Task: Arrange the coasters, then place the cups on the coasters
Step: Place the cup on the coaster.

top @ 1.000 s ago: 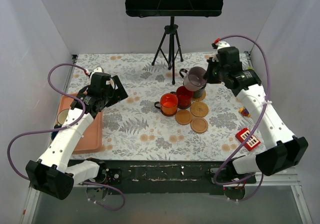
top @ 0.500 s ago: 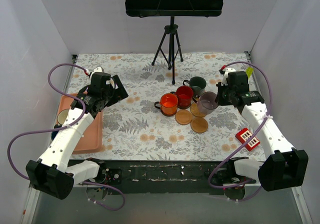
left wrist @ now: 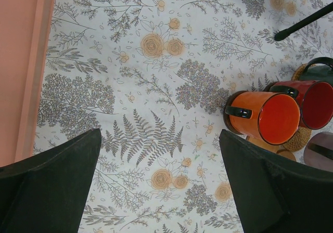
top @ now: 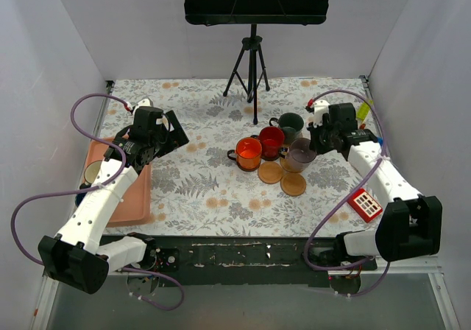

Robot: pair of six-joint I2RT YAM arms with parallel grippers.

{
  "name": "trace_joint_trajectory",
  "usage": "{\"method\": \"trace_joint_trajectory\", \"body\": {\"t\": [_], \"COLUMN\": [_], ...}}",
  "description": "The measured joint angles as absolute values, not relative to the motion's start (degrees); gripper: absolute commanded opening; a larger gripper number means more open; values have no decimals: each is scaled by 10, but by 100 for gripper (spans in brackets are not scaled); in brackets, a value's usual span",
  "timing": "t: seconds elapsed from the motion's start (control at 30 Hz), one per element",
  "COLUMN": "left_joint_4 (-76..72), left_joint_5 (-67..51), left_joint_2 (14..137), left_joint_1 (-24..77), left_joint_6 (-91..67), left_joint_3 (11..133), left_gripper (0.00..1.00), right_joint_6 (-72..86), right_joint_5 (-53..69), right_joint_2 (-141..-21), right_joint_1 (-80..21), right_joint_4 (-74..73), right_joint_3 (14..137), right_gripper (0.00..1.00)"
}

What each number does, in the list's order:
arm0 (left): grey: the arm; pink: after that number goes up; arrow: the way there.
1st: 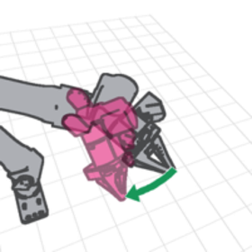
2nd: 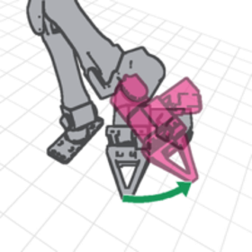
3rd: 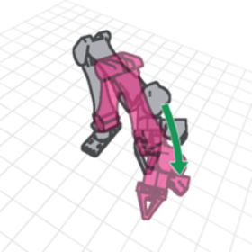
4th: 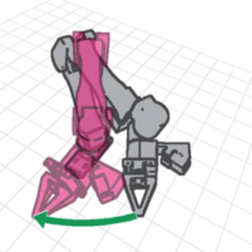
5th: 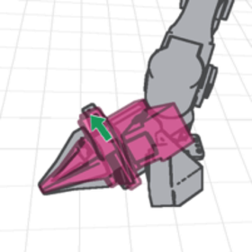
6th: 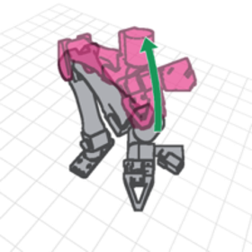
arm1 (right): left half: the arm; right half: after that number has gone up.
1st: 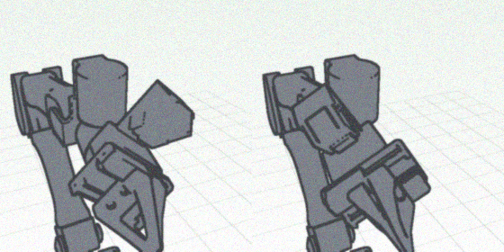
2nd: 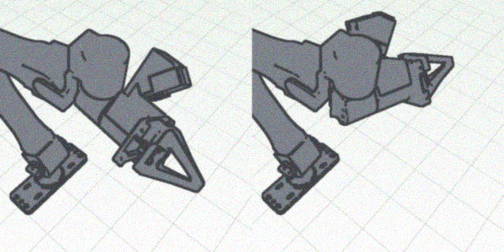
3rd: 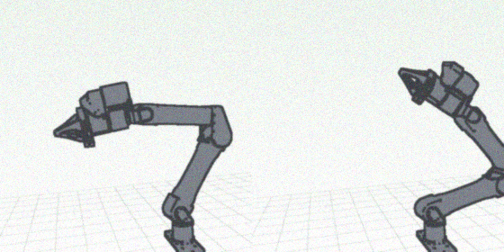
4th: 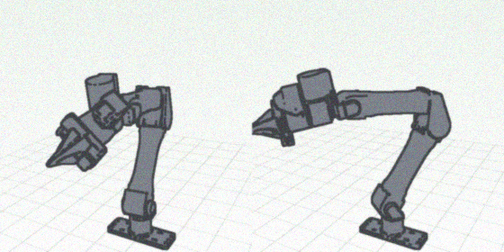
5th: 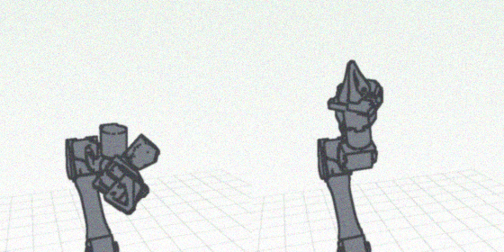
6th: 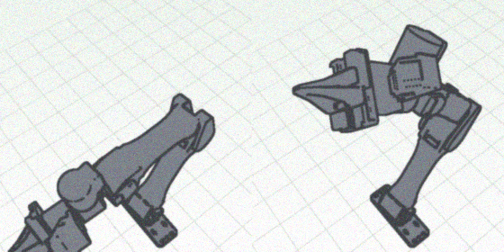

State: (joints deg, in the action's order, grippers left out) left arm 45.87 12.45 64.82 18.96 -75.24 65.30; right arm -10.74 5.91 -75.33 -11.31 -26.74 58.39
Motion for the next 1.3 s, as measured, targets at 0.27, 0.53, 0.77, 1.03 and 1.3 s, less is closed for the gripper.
{"method": "trace_joint_trajectory", "body": {"t": [0.27,0.53,0.77,1.03,1.3], "left_joint_4": [459,459,459,459,459], "left_joint_5": [124,124,124,124,124], "left_joint_2": [648,648,650,653,655], "left_joint_1": [190,189,189,189,188], "left_joint_6": [-752,-752,-752,-752,-752], "left_joint_3": [653,653,652,652,652], "left_gripper": [98,98,98,98,98], "right_joint_6": [-166,-203,-220,-229,-231], "right_joint_5": [92,108,110,111,112], "right_joint_2": [-785,-823,-847,-858,-879], "right_joint_1": [-113,-113,-113,-113,-113], "right_joint_4": [-264,-259,-256,-251,-244], "right_joint_3": [584,585,603,613,615], "right_gripper": [1,1,1,1,1]}}
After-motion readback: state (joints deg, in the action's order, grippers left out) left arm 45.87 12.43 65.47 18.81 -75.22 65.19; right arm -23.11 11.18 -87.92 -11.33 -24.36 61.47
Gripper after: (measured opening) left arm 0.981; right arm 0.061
